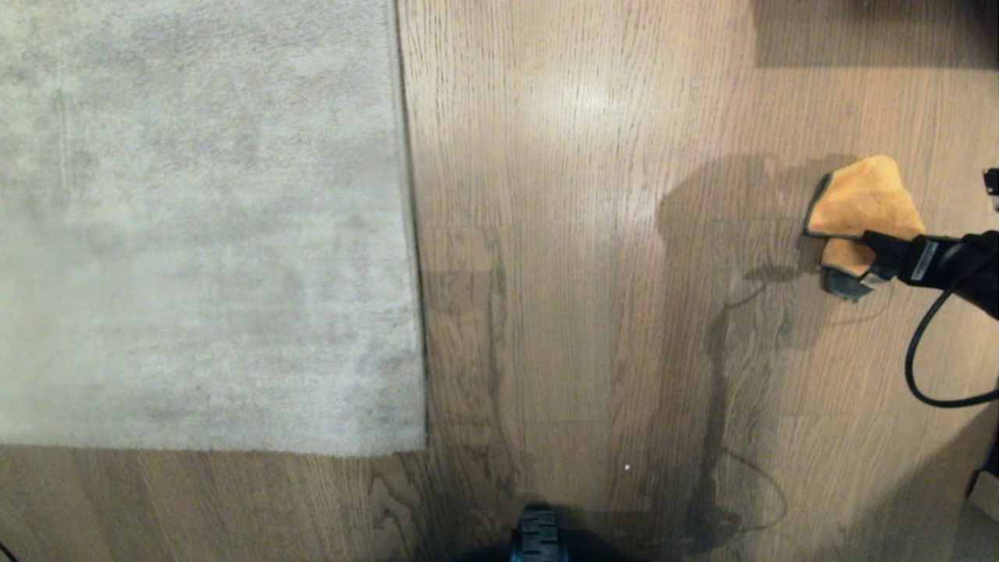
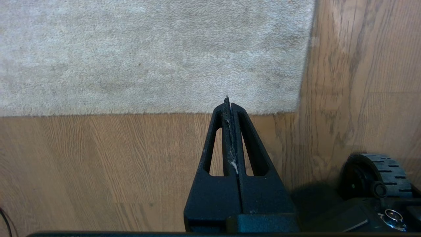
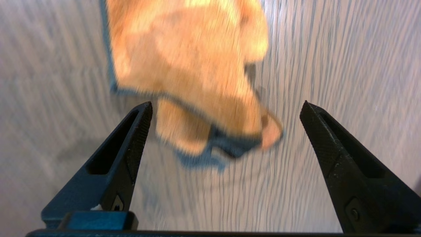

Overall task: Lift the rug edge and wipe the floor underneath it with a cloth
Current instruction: Pick up the rag

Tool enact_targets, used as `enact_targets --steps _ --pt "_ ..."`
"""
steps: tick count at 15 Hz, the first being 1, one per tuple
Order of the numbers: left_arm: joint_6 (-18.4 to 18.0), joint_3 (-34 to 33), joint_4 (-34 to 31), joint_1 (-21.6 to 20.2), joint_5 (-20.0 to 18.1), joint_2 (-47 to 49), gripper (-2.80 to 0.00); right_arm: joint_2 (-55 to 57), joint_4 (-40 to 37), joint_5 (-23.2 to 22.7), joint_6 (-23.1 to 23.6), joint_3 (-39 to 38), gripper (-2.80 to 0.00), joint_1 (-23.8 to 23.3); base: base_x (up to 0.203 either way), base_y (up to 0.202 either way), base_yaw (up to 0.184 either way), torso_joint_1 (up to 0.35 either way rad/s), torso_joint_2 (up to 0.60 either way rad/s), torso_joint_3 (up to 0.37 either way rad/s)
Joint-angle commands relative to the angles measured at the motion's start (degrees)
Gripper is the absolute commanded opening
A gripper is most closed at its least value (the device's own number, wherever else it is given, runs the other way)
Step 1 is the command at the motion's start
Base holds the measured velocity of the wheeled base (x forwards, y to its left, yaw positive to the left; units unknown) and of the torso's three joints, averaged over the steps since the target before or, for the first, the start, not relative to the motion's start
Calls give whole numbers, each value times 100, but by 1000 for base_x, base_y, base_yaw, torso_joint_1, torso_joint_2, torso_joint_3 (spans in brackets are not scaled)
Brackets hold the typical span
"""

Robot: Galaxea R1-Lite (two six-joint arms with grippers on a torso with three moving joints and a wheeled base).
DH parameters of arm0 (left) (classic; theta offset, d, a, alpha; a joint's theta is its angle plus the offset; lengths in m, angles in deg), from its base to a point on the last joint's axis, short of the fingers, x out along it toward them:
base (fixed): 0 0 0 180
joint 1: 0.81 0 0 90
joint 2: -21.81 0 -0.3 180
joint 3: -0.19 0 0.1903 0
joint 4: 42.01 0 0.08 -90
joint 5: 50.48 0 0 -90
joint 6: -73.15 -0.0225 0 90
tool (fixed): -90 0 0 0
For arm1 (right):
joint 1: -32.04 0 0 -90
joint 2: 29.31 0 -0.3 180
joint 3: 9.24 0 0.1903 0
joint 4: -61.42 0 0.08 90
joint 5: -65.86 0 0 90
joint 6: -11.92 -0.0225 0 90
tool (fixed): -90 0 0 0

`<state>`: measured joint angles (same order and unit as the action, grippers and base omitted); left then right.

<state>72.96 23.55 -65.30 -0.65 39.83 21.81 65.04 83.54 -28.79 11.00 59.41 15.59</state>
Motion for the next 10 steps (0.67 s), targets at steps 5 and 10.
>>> enact_targets --steps 5,10 --pt "1 0 1 2 5 0 -280 669 161 8 2 541 0 -16 0 0 0 0 0 0" --pt "1 0 1 -7 5 0 -280 707 160 0 13 613 0 -9 0 0 0 0 0 0"
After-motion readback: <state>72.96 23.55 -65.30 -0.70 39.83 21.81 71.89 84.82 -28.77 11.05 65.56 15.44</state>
